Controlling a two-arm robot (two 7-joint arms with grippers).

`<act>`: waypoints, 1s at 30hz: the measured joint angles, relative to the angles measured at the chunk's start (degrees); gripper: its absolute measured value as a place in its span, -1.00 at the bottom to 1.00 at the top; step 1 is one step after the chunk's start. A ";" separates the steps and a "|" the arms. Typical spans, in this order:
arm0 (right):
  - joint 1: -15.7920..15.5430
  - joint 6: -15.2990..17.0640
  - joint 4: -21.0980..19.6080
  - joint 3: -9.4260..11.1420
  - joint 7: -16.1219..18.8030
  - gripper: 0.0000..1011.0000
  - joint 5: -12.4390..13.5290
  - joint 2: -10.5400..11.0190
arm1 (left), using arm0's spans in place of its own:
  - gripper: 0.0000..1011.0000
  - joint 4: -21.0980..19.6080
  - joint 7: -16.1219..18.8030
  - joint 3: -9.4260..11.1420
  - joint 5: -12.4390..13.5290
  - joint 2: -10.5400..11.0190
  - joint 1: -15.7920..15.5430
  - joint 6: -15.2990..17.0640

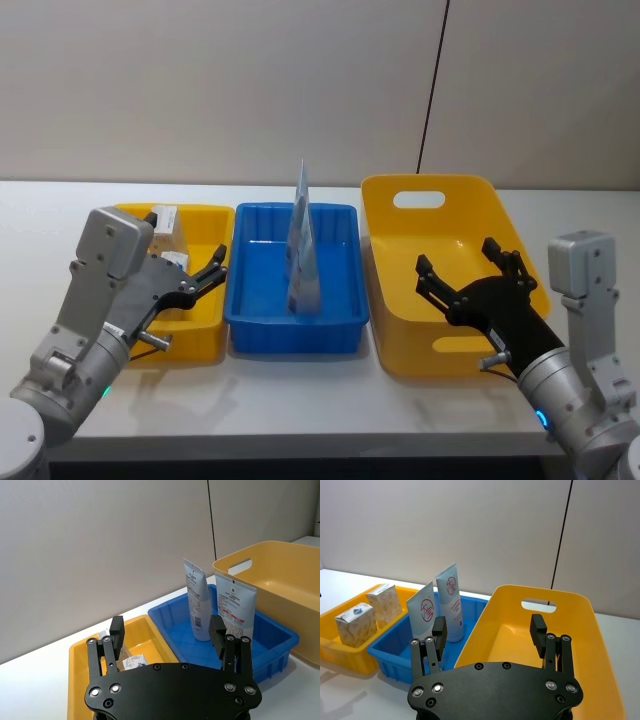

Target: Bimanual collaborative sorting of washing and personal care products

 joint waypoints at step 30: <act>0.00 0.00 0.00 0.00 0.00 0.98 0.00 0.00 | 0.98 0.00 0.00 0.00 0.00 0.00 0.00 0.00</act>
